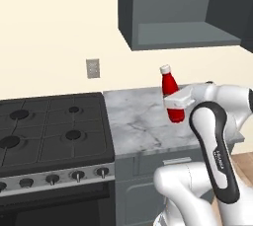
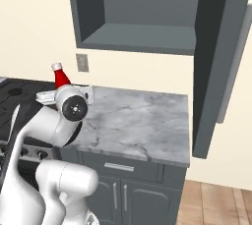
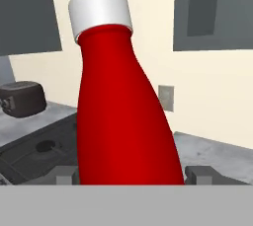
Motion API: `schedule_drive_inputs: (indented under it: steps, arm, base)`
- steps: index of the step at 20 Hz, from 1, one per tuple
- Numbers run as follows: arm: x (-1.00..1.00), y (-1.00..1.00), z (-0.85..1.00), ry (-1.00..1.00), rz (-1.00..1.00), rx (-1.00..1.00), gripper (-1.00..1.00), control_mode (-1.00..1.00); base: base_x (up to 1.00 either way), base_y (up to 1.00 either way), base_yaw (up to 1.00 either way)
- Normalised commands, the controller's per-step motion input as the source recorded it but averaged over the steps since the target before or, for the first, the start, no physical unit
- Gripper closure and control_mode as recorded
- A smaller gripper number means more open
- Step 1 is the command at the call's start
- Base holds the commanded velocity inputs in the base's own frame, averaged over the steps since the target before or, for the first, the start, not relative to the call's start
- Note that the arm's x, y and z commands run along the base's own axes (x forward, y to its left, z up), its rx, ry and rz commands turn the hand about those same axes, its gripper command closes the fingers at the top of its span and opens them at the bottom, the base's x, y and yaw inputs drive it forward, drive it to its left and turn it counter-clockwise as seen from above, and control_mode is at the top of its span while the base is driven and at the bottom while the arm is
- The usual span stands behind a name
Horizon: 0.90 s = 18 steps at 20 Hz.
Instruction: Pick the water bottle from the counter and place it in the open cabinet.
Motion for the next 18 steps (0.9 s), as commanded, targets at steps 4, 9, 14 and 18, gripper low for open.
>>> schedule_drive_inputs:
  steps: [4,9,14,18]
  arm:
    - [0.00,0.08,0.20,0.05,-0.35,-0.06,1.00,-1.00]
    - [0.00,0.02,0.26,0.04,-0.35,-0.01,1.00,-1.00]
    - [0.00,-0.13,0.31,0.05,-0.31,0.00,1.00,-1.00]
    - [0.03,-0.19,0.31,0.00,-0.17,0.00,1.00,-1.00]
  base:
    - [0.00,0.00,0.00]
    - [0.00,0.00,0.00]
    - [0.00,0.00,0.00]
    - [0.00,0.00,0.00]
